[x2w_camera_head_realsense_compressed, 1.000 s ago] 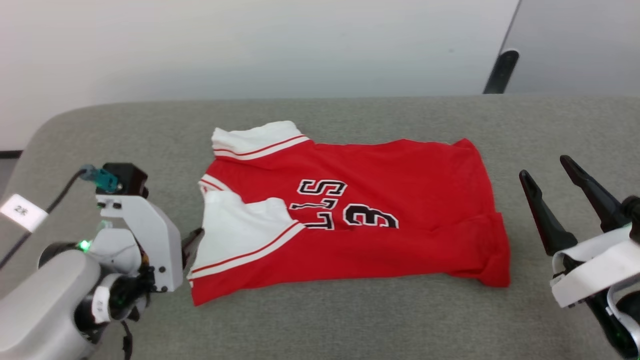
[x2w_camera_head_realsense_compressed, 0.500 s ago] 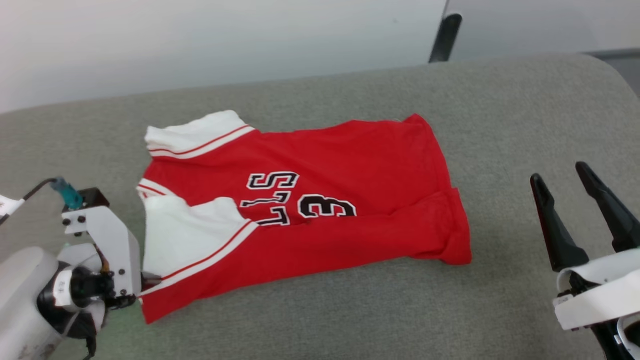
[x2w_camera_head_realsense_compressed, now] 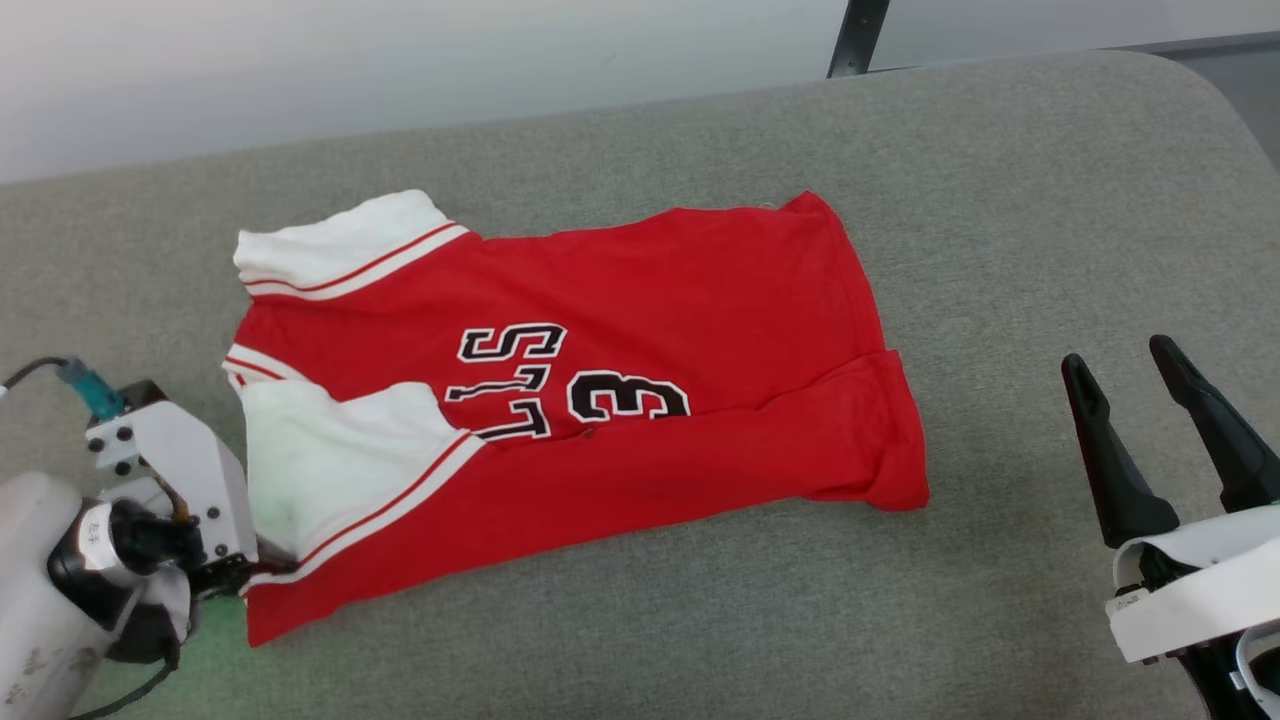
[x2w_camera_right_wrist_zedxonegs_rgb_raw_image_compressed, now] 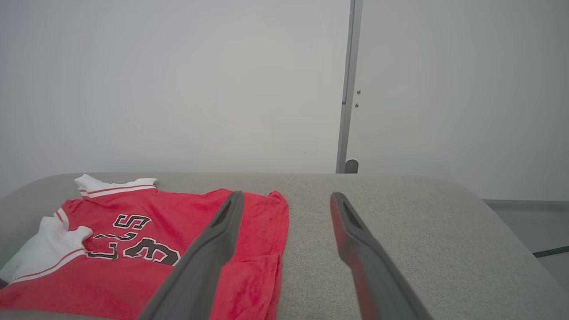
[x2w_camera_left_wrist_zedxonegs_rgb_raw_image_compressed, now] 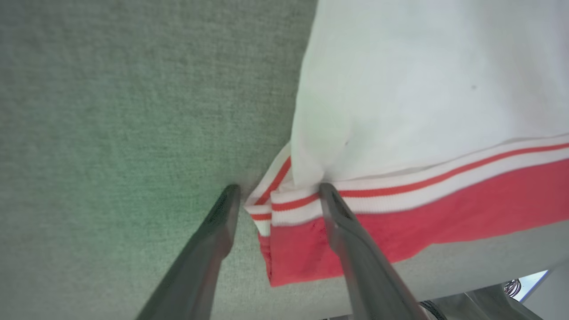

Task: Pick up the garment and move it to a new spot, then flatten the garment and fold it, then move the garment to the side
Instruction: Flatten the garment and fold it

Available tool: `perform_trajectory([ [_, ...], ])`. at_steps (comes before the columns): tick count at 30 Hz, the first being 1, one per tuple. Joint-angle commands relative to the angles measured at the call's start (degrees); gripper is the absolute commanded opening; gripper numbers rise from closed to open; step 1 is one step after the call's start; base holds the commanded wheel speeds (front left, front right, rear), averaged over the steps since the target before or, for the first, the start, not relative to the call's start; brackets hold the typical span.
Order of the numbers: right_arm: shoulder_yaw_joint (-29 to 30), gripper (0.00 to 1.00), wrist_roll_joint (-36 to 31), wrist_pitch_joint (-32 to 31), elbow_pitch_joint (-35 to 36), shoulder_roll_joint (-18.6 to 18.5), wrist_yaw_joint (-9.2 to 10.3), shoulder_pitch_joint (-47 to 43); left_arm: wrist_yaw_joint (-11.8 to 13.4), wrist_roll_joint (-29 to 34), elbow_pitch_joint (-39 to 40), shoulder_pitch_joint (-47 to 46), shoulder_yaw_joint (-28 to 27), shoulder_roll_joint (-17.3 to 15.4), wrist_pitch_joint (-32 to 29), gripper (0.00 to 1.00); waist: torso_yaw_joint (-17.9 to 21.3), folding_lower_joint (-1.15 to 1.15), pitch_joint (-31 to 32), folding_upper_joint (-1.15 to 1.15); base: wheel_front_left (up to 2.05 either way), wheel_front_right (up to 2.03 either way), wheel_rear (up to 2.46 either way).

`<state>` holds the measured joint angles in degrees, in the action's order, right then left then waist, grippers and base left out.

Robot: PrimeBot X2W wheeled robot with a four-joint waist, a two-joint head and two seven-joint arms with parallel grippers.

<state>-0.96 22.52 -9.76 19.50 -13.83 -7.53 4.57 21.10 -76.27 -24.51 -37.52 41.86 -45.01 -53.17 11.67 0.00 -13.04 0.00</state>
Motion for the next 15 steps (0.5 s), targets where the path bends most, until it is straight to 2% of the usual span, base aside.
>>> perform_trajectory([
  [1, 0.05, 1.0, 0.5, -0.7, -0.31, 0.38, 0.05, 0.3, -0.23, 0.09, -0.6, 1.69, 1.65, 2.59, 0.18, 0.0, -0.23, 0.0, -0.21, 0.0, 0.0, 0.0, 0.0],
  [6, -0.93, 1.0, 3.03, -7.71, -2.24, -0.47, 0.05, 1.59, -0.97, 0.87, -0.94, 0.28, 1.59, 3.28, 1.04, 0.0, -1.13, 0.0, -0.82, 0.0, 0.0, 0.0, 0.0],
  [15, -2.59, 1.0, 7.02, -31.15, -8.88, -2.74, 0.05, 8.45, -2.79, 2.57, -1.55, -4.52, 2.01, 6.96, 2.55, 0.0, -4.24, 0.0, -3.27, 0.0, 0.0, 0.0, 0.0],
])
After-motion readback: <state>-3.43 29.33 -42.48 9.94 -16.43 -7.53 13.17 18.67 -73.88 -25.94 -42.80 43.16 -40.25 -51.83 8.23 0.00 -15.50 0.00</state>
